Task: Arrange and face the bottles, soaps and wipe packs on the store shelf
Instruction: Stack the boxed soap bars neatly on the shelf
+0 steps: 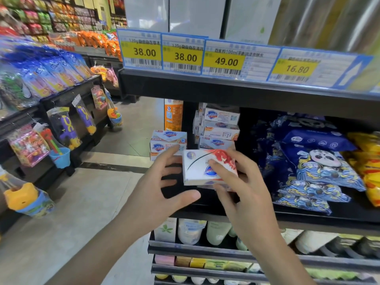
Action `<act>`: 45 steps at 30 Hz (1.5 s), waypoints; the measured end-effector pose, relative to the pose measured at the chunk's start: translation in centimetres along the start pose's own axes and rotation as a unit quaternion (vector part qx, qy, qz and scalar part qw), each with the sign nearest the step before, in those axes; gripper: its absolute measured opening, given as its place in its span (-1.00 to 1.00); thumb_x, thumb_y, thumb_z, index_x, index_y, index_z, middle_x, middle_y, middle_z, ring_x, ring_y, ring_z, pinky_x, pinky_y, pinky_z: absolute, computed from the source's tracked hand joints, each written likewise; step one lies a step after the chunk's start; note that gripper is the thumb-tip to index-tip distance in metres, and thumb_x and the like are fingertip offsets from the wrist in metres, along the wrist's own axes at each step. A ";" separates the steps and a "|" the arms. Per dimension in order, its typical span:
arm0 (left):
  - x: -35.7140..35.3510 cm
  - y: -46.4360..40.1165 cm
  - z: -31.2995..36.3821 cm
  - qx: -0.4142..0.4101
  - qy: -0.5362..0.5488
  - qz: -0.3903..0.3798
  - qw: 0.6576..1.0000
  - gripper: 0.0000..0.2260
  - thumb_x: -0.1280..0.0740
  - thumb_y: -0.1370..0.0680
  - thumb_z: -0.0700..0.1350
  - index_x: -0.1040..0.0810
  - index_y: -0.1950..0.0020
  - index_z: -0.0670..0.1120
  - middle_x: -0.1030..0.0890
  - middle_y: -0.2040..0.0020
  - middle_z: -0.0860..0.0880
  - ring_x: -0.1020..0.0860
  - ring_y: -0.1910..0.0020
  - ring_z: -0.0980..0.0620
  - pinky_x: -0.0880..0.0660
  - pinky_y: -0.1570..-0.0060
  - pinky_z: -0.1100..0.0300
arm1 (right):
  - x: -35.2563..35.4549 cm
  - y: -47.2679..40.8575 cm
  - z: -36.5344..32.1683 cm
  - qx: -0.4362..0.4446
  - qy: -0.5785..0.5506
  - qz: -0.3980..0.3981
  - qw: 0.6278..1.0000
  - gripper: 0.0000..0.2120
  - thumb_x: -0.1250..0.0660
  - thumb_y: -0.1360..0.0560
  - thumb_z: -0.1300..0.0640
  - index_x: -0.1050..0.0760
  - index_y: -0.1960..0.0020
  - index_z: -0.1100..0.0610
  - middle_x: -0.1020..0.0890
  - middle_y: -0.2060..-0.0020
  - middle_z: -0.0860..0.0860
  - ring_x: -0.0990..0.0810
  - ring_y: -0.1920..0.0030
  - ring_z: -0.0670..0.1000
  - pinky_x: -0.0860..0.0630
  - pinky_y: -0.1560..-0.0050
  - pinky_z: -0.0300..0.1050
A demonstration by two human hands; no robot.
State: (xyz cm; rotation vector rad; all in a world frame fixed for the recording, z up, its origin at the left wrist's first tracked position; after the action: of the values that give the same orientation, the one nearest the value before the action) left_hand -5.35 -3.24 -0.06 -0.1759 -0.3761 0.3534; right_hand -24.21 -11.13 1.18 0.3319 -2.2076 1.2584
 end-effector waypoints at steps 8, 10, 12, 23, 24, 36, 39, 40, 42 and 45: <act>-0.2 0.7 0.2 -0.044 -0.021 0.006 0.999 -0.36 -0.62 -0.40 -0.20 -0.44 -0.29 0.32 -0.65 -0.22 0.17 -0.63 -0.21 0.09 -0.61 -0.11 0.18 | 1.3 1.4 -1.4 -0.082 -0.129 -0.006 0.988 -0.18 -0.57 -0.45 0.28 -0.30 -0.56 -0.13 -0.25 -0.55 -0.13 -0.39 -0.47 -0.12 -0.44 -0.33 -0.31; -0.1 1.1 0.2 -0.048 -0.016 0.002 0.999 -0.36 -0.61 -0.40 -0.17 -0.44 -0.28 0.34 -0.68 -0.19 0.18 -0.64 -0.20 0.10 -0.60 -0.10 0.23 | 1.1 1.6 -1.2 -0.153 -0.244 -0.046 0.956 -0.13 -0.54 -0.46 0.31 -0.22 -0.56 -0.24 -0.29 -0.52 -0.22 -0.47 -0.42 -0.09 -0.48 -0.31 -0.28; 0.0 1.3 0.4 -0.055 -0.003 -0.002 0.998 -0.39 -0.59 -0.38 -0.08 -0.44 -0.29 0.34 -0.68 -0.18 0.19 -0.65 -0.19 0.11 -0.58 -0.08 0.28 | 0.7 1.8 -1.3 -0.191 -0.334 -0.085 0.919 -0.14 -0.50 -0.48 0.37 -0.27 -0.53 -0.30 -0.37 -0.49 -0.21 -0.55 -0.36 -0.02 -0.55 -0.29 -0.14; 0.9 2.2 1.0 -0.090 -0.095 -0.019 0.991 -0.18 -0.59 -0.44 -0.12 -0.25 -0.49 0.44 -0.42 -0.40 0.40 -0.45 -0.41 0.24 -0.57 -0.21 0.10 | 0.6 2.0 -0.9 -0.262 -0.443 -0.116 0.850 -0.34 -0.57 -0.38 0.35 -0.49 -0.38 -0.05 -0.66 -0.22 0.01 -0.67 -0.18 0.14 -0.65 -0.13 0.12; 1.1 2.3 1.3 -0.118 -0.113 -0.006 0.987 -0.23 -0.56 -0.46 -0.09 -0.28 -0.52 0.38 -0.38 -0.46 0.37 -0.39 -0.47 0.22 -0.56 -0.26 0.10 | 0.6 1.9 -1.0 -0.268 -0.446 -0.120 0.846 -0.35 -0.57 -0.39 0.34 -0.48 -0.39 -0.01 -0.68 -0.21 0.01 -0.68 -0.18 0.12 -0.65 -0.11 0.08; 1.5 2.2 1.9 -0.146 -0.101 0.012 0.984 -0.56 -0.53 -0.47 -0.03 -0.57 -0.31 0.25 -0.56 -0.33 0.31 -0.45 -0.45 0.11 -0.44 -0.30 0.19 | 0.1 1.8 -0.7 -0.367 -0.437 -0.116 0.813 -0.28 -0.54 -0.26 -0.16 -0.52 -0.39 -0.05 -0.73 -0.13 0.00 -0.74 -0.02 0.08 -0.68 0.02 -0.05; 1.3 2.4 1.6 -0.106 -0.051 0.000 0.993 -0.61 -0.51 -0.47 0.02 -0.58 -0.27 0.26 -0.62 -0.25 0.27 -0.51 -0.36 0.16 -0.50 -0.18 0.36 | 0.0 1.7 -1.1 -0.371 -0.423 -0.115 0.818 -0.37 -0.53 -0.40 -0.17 -0.47 -0.41 -0.08 -0.74 -0.06 0.01 -0.73 0.07 0.11 -0.69 0.00 0.01; 1.2 2.4 1.5 -0.095 -0.039 -0.003 0.995 -0.61 -0.49 -0.44 0.02 -0.59 -0.26 0.24 -0.64 -0.23 0.25 -0.54 -0.33 0.17 -0.50 -0.14 0.39 | -0.1 1.7 -1.2 -0.373 -0.418 -0.111 0.821 -0.40 -0.54 -0.44 -0.16 -0.45 -0.42 -0.10 -0.74 -0.05 -0.01 -0.73 0.06 0.12 -0.69 -0.01 0.02; 1.1 2.4 1.4 -0.080 -0.026 -0.009 0.996 -0.60 -0.47 -0.42 0.01 -0.58 -0.25 0.21 -0.66 -0.19 0.25 -0.56 -0.29 0.17 -0.49 -0.11 0.42 | -0.1 1.9 -1.2 -0.376 -0.408 -0.099 0.826 -0.39 -0.47 -0.42 -0.19 -0.42 -0.43 -0.17 -0.73 -0.09 -0.07 -0.73 -0.01 0.06 -0.68 -0.07 0.03; 1.1 2.3 1.1 -0.055 -0.008 -0.017 0.998 -0.60 -0.47 -0.43 0.04 -0.57 -0.26 0.18 -0.67 -0.19 0.25 -0.57 -0.30 0.14 -0.53 -0.17 0.26 | 0.1 2.1 -1.3 -0.349 -0.393 -0.095 0.845 -0.38 -0.52 -0.41 -0.29 -0.41 -0.41 -0.31 -0.64 -0.24 -0.22 -0.65 -0.19 -0.15 -0.63 -0.19 -0.03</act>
State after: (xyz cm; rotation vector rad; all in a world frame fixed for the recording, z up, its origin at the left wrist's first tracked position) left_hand -5.51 -0.63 0.82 -0.2749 -0.4148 0.3015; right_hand -24.86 -8.92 0.24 0.8409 -3.0146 0.1059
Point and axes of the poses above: each hand's wrist, its own y-axis away from the middle knuckle, its own x-axis out of the back of the hand, z = x × y, the point moved 5 cm from there along -y, towards the middle knuckle
